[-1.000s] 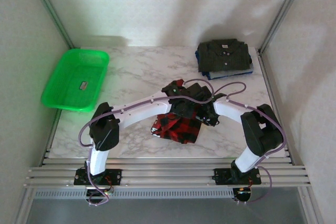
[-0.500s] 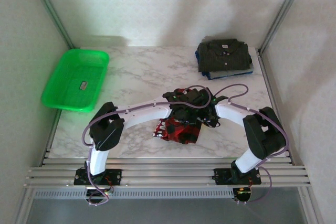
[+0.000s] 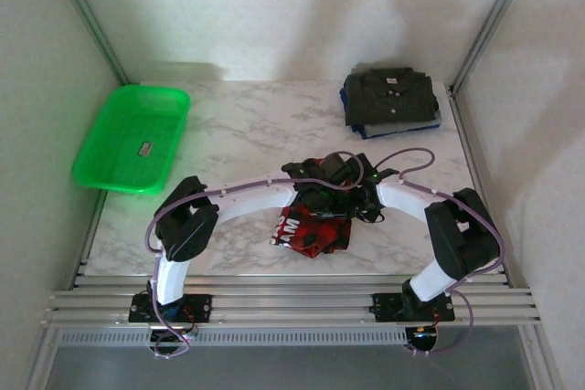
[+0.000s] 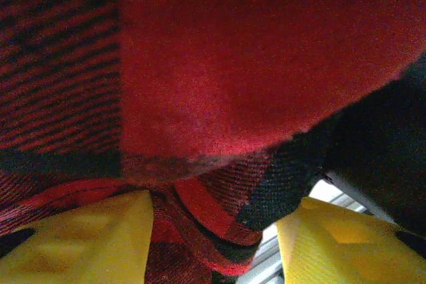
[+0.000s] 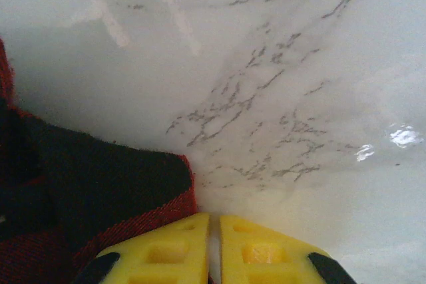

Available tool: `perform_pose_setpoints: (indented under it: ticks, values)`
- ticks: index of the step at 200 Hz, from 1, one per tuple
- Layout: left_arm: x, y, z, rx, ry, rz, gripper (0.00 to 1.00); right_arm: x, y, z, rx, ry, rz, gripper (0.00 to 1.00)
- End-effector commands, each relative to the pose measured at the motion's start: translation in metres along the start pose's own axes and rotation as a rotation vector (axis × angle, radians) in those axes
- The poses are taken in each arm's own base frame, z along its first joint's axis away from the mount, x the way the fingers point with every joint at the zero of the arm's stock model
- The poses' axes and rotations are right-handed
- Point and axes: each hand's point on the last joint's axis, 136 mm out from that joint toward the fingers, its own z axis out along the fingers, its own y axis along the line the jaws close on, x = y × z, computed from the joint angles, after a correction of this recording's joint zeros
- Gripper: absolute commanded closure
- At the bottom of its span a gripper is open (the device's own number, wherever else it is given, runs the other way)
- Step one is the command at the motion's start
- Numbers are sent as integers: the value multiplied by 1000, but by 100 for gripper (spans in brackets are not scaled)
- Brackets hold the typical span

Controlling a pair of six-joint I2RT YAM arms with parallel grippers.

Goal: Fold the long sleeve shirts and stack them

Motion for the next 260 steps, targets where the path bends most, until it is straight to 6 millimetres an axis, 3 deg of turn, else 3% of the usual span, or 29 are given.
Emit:
perform_pose_setpoints:
  ticks: [1, 21, 38, 43, 49, 71, 84, 95, 110, 132, 147, 158, 171, 192, 224, 242, 260]
  values:
    - [-37, -50, -14, 184, -90, -1, 43, 29, 10, 3, -69, 131, -40, 87]
    - [-55, -58, -35, 235, -140, -35, 40, 18, 0, -6, -52, 115, -33, 84]
    - [-75, -66, -66, 286, -208, -61, 33, 3, -11, -18, -23, 85, -41, 77]
    - [-82, -69, -78, 299, -236, -66, 30, -2, -14, -23, -14, 75, -40, 73]
    - [-89, -71, -91, 311, -265, -71, 16, -9, -18, -28, -2, 63, -46, 67]
    - [-116, -74, -151, 340, -384, -70, 7, -31, -30, -53, 15, 9, -54, 51]
    - [-128, -62, -182, 316, -449, -65, 3, -40, -34, -70, 17, -23, -63, 40]
    - [-134, -49, -198, 295, -473, -53, 2, -43, -27, -90, -29, -48, -105, 35]
    - [-128, -42, -200, 303, -427, -8, 7, -31, -5, -119, -178, -57, -170, 31]
    - [-101, -46, -186, 332, -330, 95, 30, 19, 32, -149, -407, 31, -214, 30]
    - [-90, -48, -167, 391, -267, 102, 50, 61, 51, -154, -496, 106, -234, 37]
    - [-86, -39, -142, 381, -220, 81, 65, 85, 60, -153, -518, 133, -257, 44]
    - [-85, -29, -111, 361, -164, 61, 76, 100, 65, -148, -525, 145, -251, 53]
    - [-91, -20, -72, 340, -121, 37, 81, 119, 84, -140, -571, 168, -262, 64]
    - [-110, -16, -33, 310, -109, 36, 82, 137, 107, -120, -537, 202, -305, 65]
    - [-124, -1, -14, 241, -131, 24, 84, 134, 100, -96, -425, 192, -291, 71]
    - [-136, 15, -3, 182, -160, 13, 85, 122, 80, -80, -289, 144, -268, 72]
